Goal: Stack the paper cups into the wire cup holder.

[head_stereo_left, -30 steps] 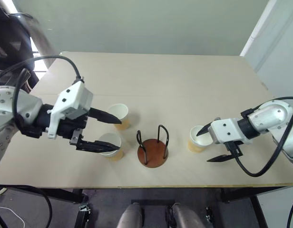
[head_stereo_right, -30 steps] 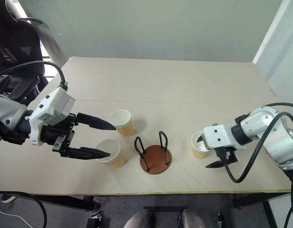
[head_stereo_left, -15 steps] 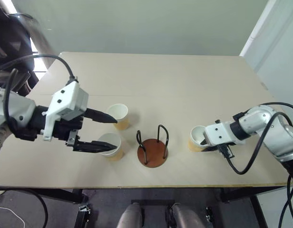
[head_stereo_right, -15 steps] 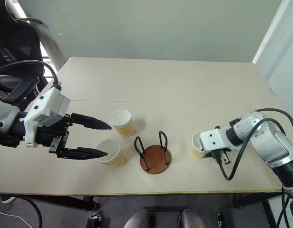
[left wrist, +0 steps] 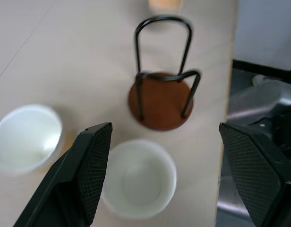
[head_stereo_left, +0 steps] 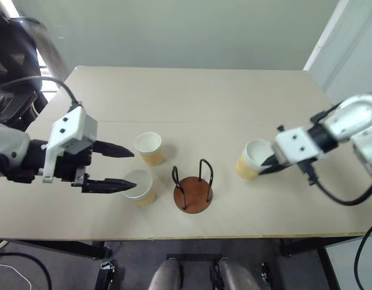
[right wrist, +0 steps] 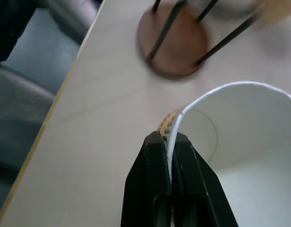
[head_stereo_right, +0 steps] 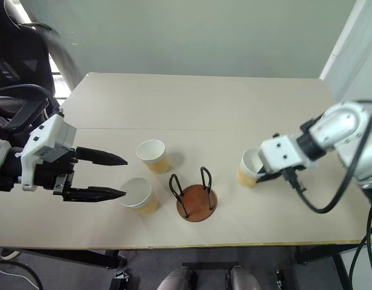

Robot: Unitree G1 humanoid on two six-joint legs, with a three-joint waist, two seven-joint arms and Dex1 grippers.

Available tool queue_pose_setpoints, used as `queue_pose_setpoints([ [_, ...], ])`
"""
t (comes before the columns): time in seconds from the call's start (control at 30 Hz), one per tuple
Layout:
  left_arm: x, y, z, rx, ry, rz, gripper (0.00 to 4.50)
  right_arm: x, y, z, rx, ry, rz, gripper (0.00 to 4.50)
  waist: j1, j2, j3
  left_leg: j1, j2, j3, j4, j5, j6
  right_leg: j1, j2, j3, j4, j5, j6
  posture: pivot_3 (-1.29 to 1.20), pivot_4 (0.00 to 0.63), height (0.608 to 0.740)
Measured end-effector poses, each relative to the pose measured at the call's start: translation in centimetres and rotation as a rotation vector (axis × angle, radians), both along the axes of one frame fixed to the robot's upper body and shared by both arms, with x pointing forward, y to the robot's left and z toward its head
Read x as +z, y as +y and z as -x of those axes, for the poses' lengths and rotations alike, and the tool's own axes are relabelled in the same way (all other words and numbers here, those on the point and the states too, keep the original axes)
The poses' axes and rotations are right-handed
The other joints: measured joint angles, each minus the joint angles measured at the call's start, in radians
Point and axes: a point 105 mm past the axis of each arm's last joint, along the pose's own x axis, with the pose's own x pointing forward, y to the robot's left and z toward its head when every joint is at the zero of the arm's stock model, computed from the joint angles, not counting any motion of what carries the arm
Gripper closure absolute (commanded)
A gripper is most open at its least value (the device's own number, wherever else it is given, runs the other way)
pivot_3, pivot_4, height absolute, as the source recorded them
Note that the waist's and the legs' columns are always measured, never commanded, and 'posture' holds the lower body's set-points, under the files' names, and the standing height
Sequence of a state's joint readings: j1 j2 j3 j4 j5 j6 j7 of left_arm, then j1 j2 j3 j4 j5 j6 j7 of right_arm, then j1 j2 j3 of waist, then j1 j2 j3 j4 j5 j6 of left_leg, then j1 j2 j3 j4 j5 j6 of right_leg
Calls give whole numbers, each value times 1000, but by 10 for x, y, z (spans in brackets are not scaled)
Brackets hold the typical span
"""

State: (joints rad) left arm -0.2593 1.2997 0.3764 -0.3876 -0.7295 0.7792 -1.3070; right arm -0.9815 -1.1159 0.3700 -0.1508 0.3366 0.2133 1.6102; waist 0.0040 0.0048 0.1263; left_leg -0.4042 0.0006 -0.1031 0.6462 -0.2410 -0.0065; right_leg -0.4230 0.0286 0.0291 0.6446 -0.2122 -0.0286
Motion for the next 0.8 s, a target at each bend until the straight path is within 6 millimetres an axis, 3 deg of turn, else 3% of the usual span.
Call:
queue_pose_setpoints([
  [0.13,3,13,1,62,-31,-5,613,51,19,8,111,-82,-110,4493,-2,0,0,0,0,0,-1,0,0,-1,0,0,0,-4,-6,0,150,740],
  [0.23,5,12,5,58,-42,8,613,65,35,14,201,-79,-174,4493,-3,-1,-1,0,0,0,-1,0,0,-1,0,0,0,-4,-6,0,150,740],
  [0.4,4,-1,13,10,-58,66,613,52,64,22,340,8,-202,4493,-4,-1,0,-1,1,0,0,0,0,-1,0,0,2,-3,-7,0,150,740],
  [0.6,25,5,25,33,-122,148,613,40,75,18,366,38,-198,4493,-5,-1,0,0,1,0,0,-1,0,-1,0,0,2,-3,-7,0,150,740],
  [0.8,27,4,40,43,-118,214,613,34,89,17,402,58,-210,4493,-8,-1,0,0,1,0,0,-1,-1,-1,1,-1,3,-3,-9,0,150,740],
])
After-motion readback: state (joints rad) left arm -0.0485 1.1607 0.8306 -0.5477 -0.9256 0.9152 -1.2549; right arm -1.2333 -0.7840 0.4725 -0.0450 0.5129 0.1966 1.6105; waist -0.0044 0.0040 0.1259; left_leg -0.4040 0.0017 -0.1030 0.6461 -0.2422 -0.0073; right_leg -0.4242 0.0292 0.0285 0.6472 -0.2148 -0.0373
